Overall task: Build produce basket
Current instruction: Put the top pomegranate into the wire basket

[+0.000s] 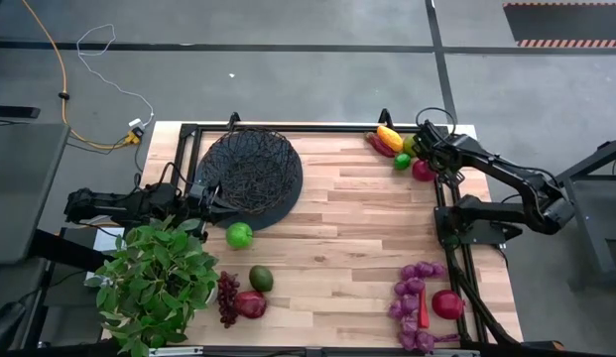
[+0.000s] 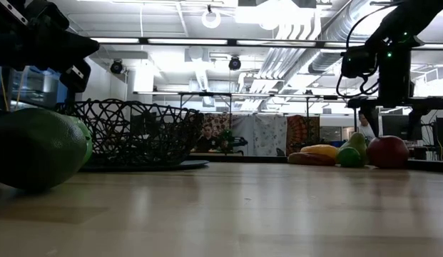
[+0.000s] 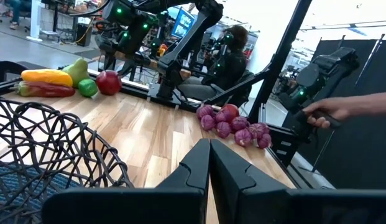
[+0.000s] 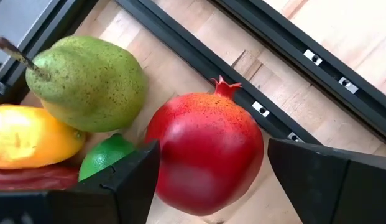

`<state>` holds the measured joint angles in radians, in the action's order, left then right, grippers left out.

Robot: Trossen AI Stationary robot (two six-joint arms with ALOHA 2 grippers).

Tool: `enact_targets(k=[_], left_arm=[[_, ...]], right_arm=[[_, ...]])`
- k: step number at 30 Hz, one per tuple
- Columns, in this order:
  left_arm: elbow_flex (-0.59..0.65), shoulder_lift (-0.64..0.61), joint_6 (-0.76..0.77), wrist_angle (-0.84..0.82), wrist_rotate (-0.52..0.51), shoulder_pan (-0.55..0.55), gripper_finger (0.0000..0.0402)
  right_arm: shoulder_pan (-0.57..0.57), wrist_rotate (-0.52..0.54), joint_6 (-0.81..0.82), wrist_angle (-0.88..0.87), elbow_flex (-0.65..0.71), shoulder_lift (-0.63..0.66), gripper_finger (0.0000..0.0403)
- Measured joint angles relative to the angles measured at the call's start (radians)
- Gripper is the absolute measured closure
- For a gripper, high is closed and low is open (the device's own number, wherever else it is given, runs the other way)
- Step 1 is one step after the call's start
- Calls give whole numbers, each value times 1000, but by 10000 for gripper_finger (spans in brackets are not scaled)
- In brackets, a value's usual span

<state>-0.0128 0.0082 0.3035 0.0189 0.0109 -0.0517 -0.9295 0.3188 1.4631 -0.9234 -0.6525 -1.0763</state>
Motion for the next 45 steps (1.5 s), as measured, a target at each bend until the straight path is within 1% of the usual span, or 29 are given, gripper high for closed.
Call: enact_targets(k=[12,21,25,30,36,45], left_arm=[[0,0,0,0,0,0,401],[0,0,0,0,0,0,401],[0,0,0,0,0,0,401],[0,0,0,0,0,0,401],[0,0,0,0,0,0,401],[0,0,0,0,0,0,401]], right_arm=[[0,-29,-6,5,0,0,124],[0,-31,-6,9,0,0,122],[0,-33,-49,19,0,0,106],[0,-34,-76,16,0,0,68],[0,-37,-46,18,0,0,23],[0,-47,-98,23,0,0,15]])
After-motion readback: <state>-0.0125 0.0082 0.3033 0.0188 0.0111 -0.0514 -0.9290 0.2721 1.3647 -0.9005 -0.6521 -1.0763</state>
